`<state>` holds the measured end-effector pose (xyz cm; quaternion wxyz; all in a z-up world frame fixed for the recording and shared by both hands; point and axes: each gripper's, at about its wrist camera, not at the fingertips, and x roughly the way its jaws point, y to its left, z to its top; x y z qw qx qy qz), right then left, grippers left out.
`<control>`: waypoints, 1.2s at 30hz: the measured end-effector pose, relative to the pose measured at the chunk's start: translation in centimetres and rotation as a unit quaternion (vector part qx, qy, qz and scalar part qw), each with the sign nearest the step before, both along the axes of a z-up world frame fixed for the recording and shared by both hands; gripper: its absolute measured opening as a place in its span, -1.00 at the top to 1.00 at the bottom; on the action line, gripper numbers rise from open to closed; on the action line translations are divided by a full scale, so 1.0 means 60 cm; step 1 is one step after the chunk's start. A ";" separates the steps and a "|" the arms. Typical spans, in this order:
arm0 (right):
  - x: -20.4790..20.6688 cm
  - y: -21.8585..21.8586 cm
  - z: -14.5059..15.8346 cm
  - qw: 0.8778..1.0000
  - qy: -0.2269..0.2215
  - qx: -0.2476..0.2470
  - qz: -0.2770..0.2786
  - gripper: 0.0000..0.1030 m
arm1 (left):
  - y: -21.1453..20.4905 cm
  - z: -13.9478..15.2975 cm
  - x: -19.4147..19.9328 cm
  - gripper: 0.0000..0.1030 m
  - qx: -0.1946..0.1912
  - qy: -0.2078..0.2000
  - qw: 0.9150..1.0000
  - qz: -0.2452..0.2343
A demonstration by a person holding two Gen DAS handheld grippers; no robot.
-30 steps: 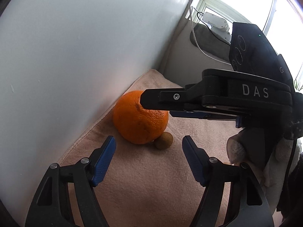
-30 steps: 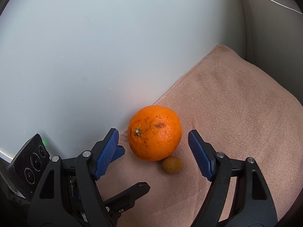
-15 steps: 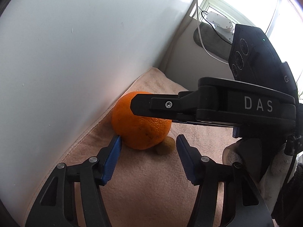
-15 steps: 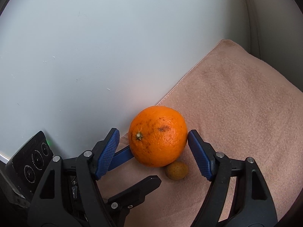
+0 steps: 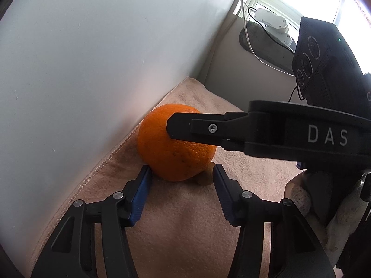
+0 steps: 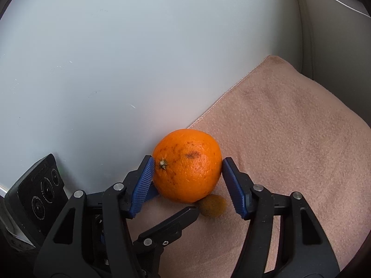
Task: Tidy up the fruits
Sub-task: 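Close both grippers around the large orange by the wall, then lift the large orange with both grippers and carry it over the plate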
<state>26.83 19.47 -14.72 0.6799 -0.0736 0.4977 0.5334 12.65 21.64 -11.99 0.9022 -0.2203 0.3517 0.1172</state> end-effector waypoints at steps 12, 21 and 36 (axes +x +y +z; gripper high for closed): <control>-0.050 -0.018 0.044 0.999 -0.037 0.014 0.008 -0.21 | -0.006 0.019 -0.022 -0.01 0.016 -0.024 1.000 0.001; -0.097 -0.065 0.101 0.996 -0.078 0.034 0.001 -0.21 | -0.035 0.061 -0.056 -0.01 0.038 -0.051 0.998 -0.007; -0.206 -0.245 0.227 0.983 -0.165 0.061 -0.053 -0.20 | -0.169 0.136 -0.142 -0.01 0.072 -0.104 0.990 -0.062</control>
